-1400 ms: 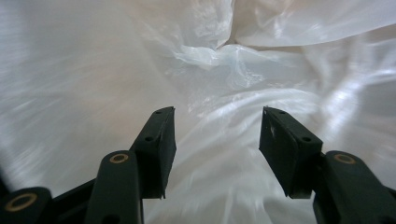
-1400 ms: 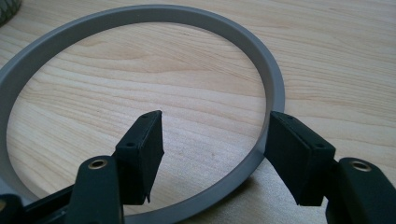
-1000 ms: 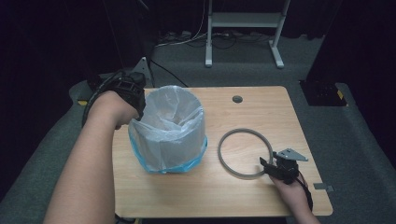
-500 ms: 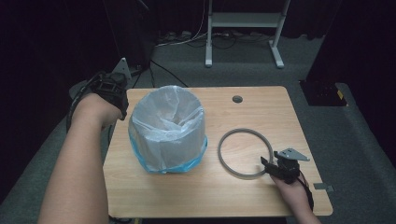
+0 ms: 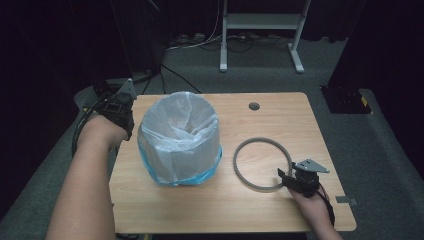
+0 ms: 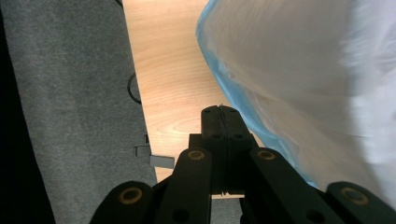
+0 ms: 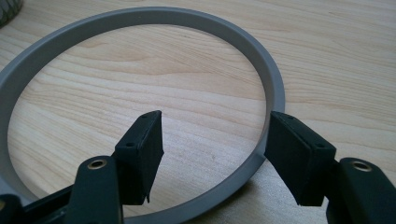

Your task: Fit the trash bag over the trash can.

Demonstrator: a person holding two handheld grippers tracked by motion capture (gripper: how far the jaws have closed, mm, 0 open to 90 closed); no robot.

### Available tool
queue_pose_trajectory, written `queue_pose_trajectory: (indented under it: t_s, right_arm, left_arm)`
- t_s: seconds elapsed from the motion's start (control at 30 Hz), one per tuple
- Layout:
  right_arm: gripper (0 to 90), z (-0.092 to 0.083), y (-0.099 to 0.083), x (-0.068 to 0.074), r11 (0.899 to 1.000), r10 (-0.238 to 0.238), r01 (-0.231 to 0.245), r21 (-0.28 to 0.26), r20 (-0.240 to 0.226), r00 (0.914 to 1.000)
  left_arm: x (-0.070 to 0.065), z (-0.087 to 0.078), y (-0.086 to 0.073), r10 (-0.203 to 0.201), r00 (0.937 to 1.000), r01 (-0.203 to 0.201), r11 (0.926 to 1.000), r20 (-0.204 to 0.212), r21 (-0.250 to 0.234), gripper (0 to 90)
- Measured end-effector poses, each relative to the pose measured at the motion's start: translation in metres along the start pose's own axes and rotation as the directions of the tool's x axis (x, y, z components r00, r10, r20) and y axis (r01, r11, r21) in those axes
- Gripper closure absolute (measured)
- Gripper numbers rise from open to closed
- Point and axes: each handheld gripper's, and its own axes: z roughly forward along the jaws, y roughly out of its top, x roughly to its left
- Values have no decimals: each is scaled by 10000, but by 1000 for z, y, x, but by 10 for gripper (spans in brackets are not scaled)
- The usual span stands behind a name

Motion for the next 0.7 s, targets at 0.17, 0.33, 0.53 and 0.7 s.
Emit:
queue_pose_trajectory:
  t_s: [0.17, 0.33, 0.53, 0.7]
  right_arm:
    - [363, -1, 0, -1, 10000, 36, -35, -49, 49, 10000]
    - [363, 0, 0, 1, 10000, -52, 52, -23, 37, 10000]
    - [363, 0, 0, 1, 10000, -49, 49, -8, 42, 10000]
    - [363, 0, 0, 1, 10000, -30, 30, -25, 29, 10000]
  left_arm:
    - [8, 12, -5, -150, 9997, 151, 9999, 167, -84, 892]
    - [10, 31, -9, -173, 9991, 181, 9997, 398, -193, 890]
    - [9, 61, -12, -152, 9988, 161, 9997, 464, -201, 869]
    - [6, 86, -15, -186, 9991, 195, 9996, 390, -210, 857]
